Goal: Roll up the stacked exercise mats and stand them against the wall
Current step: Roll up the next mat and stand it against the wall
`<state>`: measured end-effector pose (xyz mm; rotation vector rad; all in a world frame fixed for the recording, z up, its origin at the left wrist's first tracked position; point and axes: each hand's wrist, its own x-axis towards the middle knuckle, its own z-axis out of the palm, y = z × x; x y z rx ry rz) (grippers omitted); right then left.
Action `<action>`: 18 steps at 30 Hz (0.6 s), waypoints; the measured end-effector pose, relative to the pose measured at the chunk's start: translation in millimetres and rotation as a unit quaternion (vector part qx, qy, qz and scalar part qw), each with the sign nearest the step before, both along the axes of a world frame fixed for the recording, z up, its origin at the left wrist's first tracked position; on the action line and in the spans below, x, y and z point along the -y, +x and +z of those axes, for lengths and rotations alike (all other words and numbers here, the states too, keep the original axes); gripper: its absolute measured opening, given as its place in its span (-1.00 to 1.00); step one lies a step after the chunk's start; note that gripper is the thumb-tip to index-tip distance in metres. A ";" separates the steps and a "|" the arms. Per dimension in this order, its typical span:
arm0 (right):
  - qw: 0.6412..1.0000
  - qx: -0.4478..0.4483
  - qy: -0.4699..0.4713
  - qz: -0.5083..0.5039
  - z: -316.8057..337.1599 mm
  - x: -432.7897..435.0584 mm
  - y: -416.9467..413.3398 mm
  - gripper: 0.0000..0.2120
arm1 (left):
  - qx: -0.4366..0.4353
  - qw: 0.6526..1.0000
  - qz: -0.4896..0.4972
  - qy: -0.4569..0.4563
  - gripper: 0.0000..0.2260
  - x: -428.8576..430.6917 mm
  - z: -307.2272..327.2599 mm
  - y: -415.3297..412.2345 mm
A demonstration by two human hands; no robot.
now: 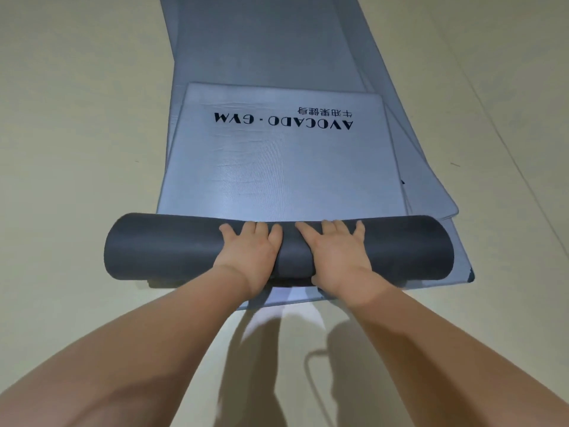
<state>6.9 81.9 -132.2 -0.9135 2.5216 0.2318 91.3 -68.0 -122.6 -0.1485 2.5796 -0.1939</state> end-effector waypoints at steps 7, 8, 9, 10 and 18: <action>0.997 0.068 0.027 0.009 9.6 -30.6 44.3 -0.02 | 0.092 0.995 -0.019 0.045 -0.27 -27.8 14.3 38.6; 0.997 0.079 0.022 0.005 11.0 -32.9 47.1 -0.01 | 0.102 0.993 -0.019 0.058 -0.30 -26.4 13.7 39.9; 0.996 0.084 0.011 -0.001 11.3 -35.6 52.0 0.00 | 0.110 0.991 -0.017 0.075 -0.33 -23.2 13.3 39.9; 0.997 0.077 -0.008 -0.005 10.0 -39.7 59.9 0.02 | 0.116 0.989 -0.012 0.094 -0.36 -18.7 13.6 37.4; 0.988 -0.084 -0.128 0.015 -41.2 -66.9 126.5 0.18 | 0.084 0.977 0.048 0.192 -0.03 19.4 5.2 14.0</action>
